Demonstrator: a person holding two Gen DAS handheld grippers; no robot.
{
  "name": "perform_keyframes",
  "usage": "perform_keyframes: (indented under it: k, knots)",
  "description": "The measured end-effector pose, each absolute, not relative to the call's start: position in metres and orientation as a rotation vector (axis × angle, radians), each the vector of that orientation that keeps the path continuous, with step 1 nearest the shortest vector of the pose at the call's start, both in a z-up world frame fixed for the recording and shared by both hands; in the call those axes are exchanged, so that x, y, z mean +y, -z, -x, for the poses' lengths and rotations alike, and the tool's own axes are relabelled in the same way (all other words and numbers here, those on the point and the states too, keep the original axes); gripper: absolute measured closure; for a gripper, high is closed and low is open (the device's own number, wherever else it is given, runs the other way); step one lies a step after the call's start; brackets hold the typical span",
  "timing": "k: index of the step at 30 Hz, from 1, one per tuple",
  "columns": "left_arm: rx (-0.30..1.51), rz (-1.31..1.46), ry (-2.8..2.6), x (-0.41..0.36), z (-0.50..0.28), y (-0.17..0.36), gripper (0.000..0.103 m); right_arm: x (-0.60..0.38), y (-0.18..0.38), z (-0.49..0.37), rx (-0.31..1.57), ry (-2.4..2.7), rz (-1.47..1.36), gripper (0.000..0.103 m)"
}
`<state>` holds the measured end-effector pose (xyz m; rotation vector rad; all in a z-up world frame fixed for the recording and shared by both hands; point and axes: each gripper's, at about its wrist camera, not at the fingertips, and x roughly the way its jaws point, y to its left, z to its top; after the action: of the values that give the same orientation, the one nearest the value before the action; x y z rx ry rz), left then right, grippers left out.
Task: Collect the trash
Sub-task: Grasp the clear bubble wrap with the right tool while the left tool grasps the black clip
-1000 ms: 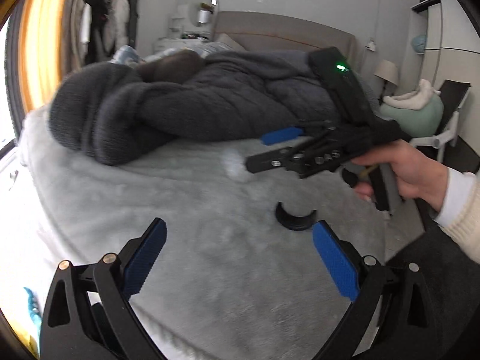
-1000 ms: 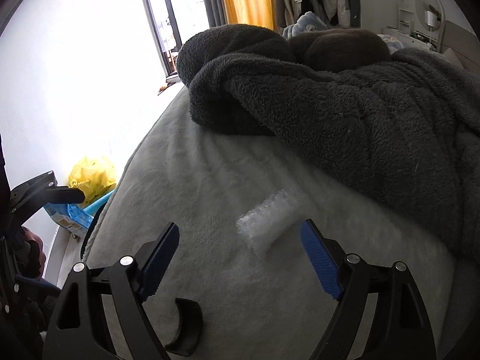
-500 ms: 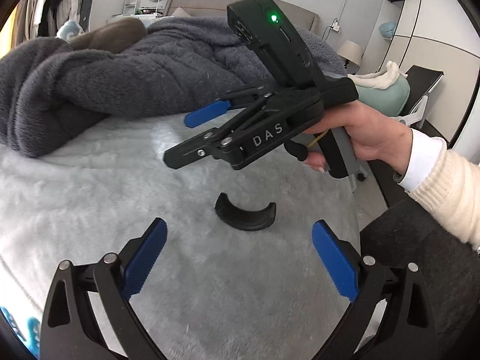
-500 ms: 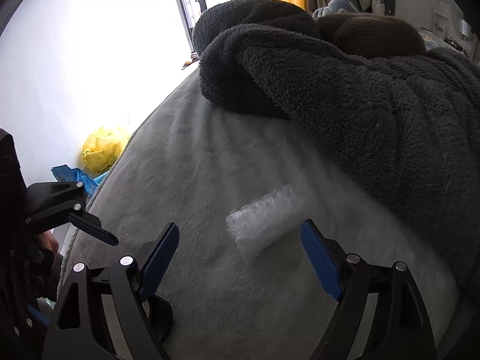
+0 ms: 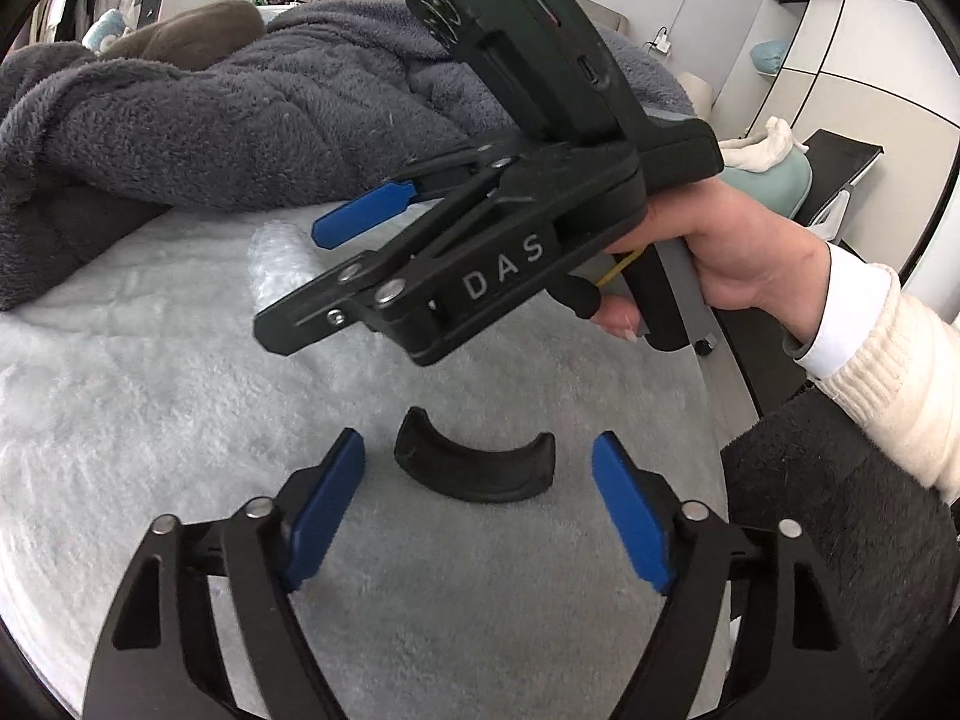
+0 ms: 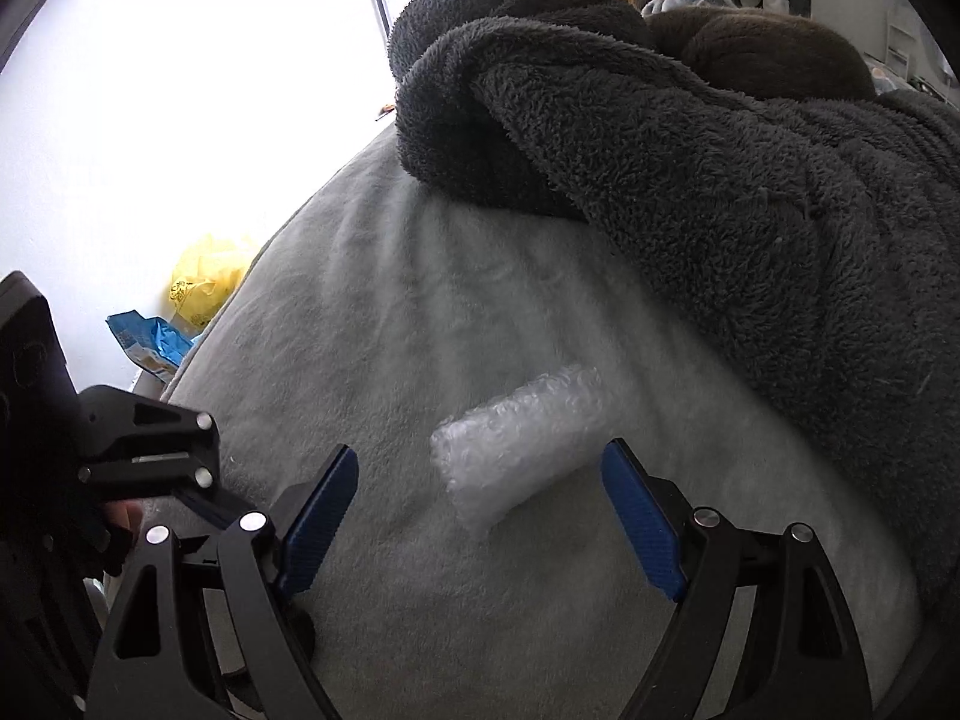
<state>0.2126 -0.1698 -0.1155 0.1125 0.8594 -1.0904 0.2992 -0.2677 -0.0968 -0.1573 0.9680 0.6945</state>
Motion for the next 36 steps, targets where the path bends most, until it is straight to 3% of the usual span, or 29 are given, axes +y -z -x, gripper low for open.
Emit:
perform_keyframes:
  k: [5, 16, 26, 29, 31, 33, 36]
  knots:
    - [0.873, -0.128, 1.108, -0.179, -0.211, 0.12, 0.028, -0.263, 0.1, -0.306, 0.984, -0.689, 0.189, 0.019]
    - [0.901, -0.128, 1.117, -0.183, -0.224, 0.126, 0.05, -0.262, 0.103, -0.329, 0.988, -0.673, 0.214, 0.018]
    - [0.905, -0.087, 1.138, -0.177, -0.234, 0.126, 0.054, -0.255, 0.103, -0.348, 0.959, -0.626, 0.222, 0.018]
    - [0.897, -0.076, 1.131, -0.174, -0.238, 0.122, 0.054, -0.253, 0.107, -0.356, 0.967, -0.593, 0.224, 0.037]
    - [0.889, -0.071, 1.123, -0.172, -0.241, 0.12, 0.054, -0.252, 0.107, -0.362, 0.965, -0.574, 0.224, 0.044]
    - [0.88, -0.067, 1.112, -0.169, -0.244, 0.117, 0.054, -0.251, 0.106, -0.366, 0.961, -0.559, 0.216, 0.059]
    - [0.863, -0.058, 1.093, -0.165, -0.247, 0.113, 0.054, -0.254, 0.1, -0.369, 0.952, -0.528, 0.198, 0.067]
